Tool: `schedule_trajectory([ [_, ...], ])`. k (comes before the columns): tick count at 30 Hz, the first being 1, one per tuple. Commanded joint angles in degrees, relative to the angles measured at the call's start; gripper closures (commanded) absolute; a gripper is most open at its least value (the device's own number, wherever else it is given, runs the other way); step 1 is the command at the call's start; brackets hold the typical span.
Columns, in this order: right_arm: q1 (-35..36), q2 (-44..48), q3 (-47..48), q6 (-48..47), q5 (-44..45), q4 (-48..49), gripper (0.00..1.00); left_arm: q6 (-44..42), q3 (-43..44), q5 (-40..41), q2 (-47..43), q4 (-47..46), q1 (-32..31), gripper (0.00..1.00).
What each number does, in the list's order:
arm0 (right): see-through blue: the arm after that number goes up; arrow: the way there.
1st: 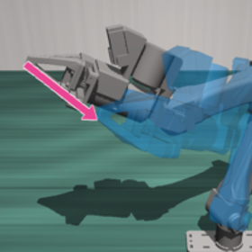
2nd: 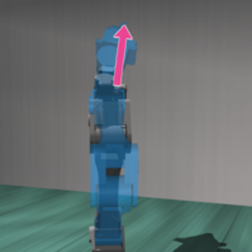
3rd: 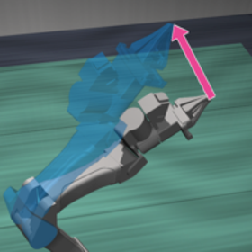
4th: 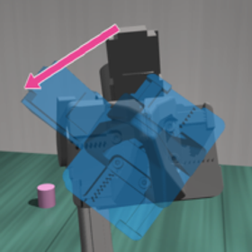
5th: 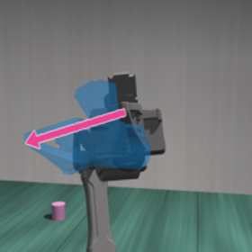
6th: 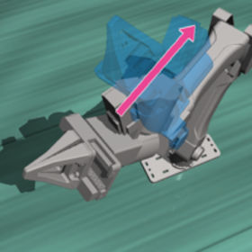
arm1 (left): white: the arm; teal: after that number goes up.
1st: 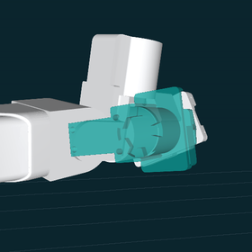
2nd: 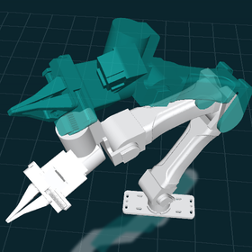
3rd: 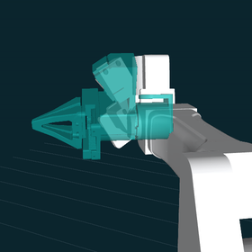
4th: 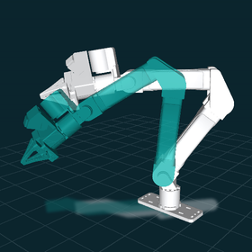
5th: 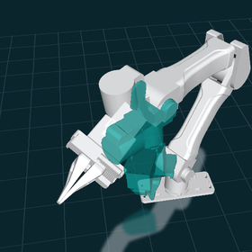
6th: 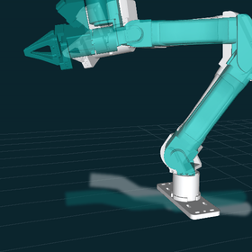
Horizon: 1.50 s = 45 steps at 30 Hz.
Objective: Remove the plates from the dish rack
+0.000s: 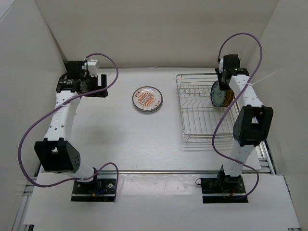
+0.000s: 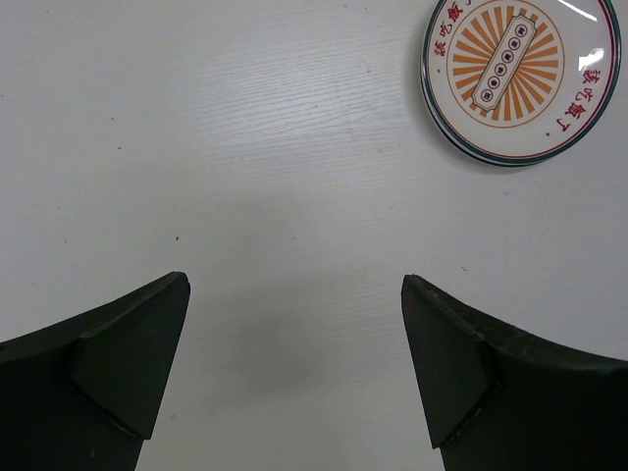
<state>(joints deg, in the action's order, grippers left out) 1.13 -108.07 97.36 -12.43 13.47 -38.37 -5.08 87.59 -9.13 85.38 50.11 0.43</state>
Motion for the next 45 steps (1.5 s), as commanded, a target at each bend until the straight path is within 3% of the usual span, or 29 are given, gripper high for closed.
schedule_trajectory([
  [1,-0.1,0.2,3.7,2.1,1.4,-2.1,0.96,0.6,1.6,-1.6,-0.4,-0.9,0.4,0.00],
  [14,1.1,6.8,7.1,6.7,8.5,-6.1,1.00,0.1,3.7,-1.7,1.2,-0.4,0.4,0.00],
  [20,5.5,12.8,9.9,2.3,18.9,-6.1,1.00,-1.7,3.7,-1.7,1.8,-2.4,-0.2,0.00],
  [26,7.7,18.8,12.8,1.7,19.0,-7.9,1.00,-1.2,7.9,-6.1,5.0,-3.7,-0.9,0.00],
  [28,7.8,21.8,12.8,3.1,14.8,-9.6,1.00,-1.2,10.0,-12.8,6.5,-3.7,-1.4,0.00],
  [35,7.8,29.5,4.1,1.3,-23.3,-11.2,1.00,-6.2,17.4,-33.2,10.8,-3.0,-13.1,0.00],
  [39,7.2,29.5,2.0,-1.4,-35.9,-11.2,1.00,-8.5,19.9,-32.2,11.4,-4.4,-23.3,0.00],
  [41,7.2,29.5,1.4,-1.4,-37.5,-11.2,1.00,-9.0,21.3,-29.8,12.5,-5.7,-28.4,0.01],
  [45,7.2,28.2,1.4,-1.4,-39.0,-11.2,1.00,-7.3,25.8,-29.8,17.3,-5.0,-32.6,0.05],
])
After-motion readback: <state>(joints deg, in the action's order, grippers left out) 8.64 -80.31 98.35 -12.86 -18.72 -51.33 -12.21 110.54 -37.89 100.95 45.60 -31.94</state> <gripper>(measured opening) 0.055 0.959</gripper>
